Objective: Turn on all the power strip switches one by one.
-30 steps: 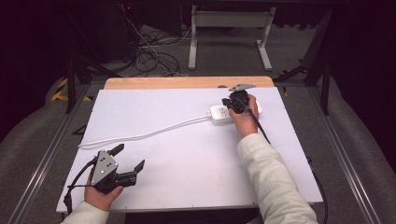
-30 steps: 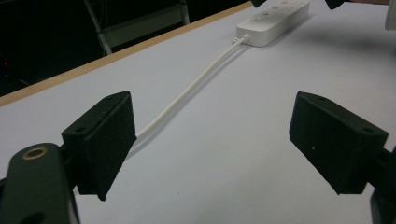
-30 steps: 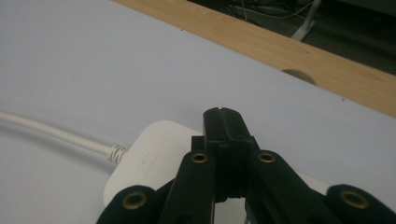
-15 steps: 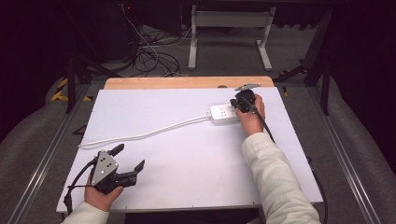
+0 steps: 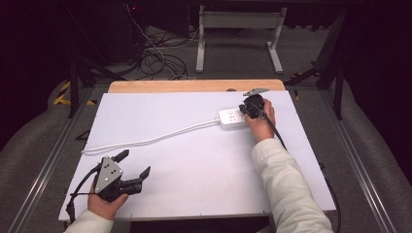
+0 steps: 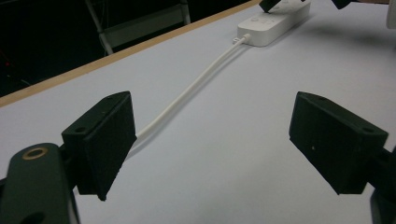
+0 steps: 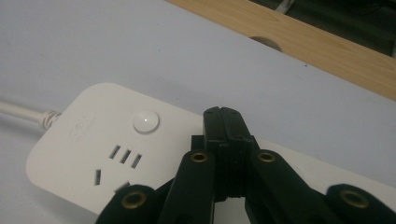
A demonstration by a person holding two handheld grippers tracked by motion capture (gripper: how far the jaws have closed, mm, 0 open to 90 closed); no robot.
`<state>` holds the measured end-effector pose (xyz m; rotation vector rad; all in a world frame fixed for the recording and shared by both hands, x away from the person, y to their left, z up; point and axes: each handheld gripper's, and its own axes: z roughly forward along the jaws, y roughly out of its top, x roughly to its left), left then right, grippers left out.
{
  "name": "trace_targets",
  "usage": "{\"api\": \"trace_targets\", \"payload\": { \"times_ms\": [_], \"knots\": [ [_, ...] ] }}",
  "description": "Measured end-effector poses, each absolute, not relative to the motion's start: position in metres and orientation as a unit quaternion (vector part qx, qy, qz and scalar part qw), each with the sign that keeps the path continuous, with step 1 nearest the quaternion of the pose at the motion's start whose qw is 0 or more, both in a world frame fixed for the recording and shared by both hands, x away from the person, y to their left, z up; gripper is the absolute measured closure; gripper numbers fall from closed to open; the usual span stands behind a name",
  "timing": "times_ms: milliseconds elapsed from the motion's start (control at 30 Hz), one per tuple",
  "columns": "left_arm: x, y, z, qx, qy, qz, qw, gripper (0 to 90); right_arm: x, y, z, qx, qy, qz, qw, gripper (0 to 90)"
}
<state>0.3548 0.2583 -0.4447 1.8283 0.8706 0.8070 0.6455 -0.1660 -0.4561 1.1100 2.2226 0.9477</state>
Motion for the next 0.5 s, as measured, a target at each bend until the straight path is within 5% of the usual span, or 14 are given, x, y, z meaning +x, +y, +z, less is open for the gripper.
{"api": "trace_targets", "payload": {
  "times_ms": [500],
  "knots": [
    [0.3538, 0.2579, -0.4448, 0.742, 0.356, 0.326, 0.465, 14.9, 0.6442, -0.1598, -0.4595, 0.411, 0.807, 0.350, 0.237, 90.0]
  ]
}}
